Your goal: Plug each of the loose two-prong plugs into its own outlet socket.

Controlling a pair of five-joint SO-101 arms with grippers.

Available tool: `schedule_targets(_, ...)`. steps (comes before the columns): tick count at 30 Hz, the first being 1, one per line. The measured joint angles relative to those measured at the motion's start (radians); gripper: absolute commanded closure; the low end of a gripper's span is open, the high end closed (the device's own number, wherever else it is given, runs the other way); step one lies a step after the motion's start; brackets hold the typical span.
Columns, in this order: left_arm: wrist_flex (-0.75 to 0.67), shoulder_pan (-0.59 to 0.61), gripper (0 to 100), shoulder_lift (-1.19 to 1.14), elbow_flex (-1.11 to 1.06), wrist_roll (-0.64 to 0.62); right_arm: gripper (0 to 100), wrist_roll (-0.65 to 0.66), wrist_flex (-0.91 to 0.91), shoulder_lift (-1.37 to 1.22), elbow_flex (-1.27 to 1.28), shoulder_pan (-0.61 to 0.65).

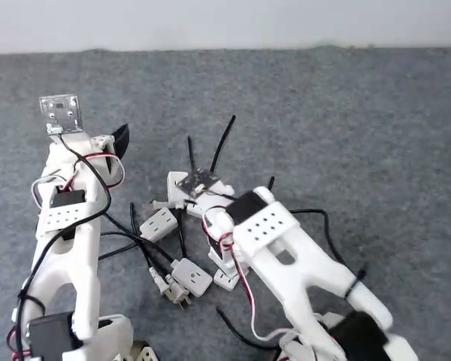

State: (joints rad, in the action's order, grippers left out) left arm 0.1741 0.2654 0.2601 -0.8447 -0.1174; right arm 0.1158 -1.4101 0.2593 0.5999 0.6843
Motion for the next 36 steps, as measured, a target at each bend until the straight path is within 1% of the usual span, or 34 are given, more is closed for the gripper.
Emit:
schedule_targets(9,-0.014,0.0,69,0.0,-0.005,0.0,99.1,0.25,-0.044,-0.11,-0.109,-0.005)
schedule_targets(12,-0.014,0.0,69,0.0,-0.005,0.0,99.1,0.295,-0.061,-0.121,-0.126,0.0)
schedule_targets(17,-0.014,0.0,69,0.0,-0.005,0.0,99.1,0.31,-0.069,-0.121,-0.132,0.0)
schedule_targets(23,-0.014,0.0,69,0.0,-0.005,0.0,99.1,0.311,-0.068,-0.121,-0.207,0.0)
schedule_targets(36,-0.014,0.0,69,0.0,-0.005,0.0,99.1,0.311,-0.071,-0.127,-0.21,0.0)
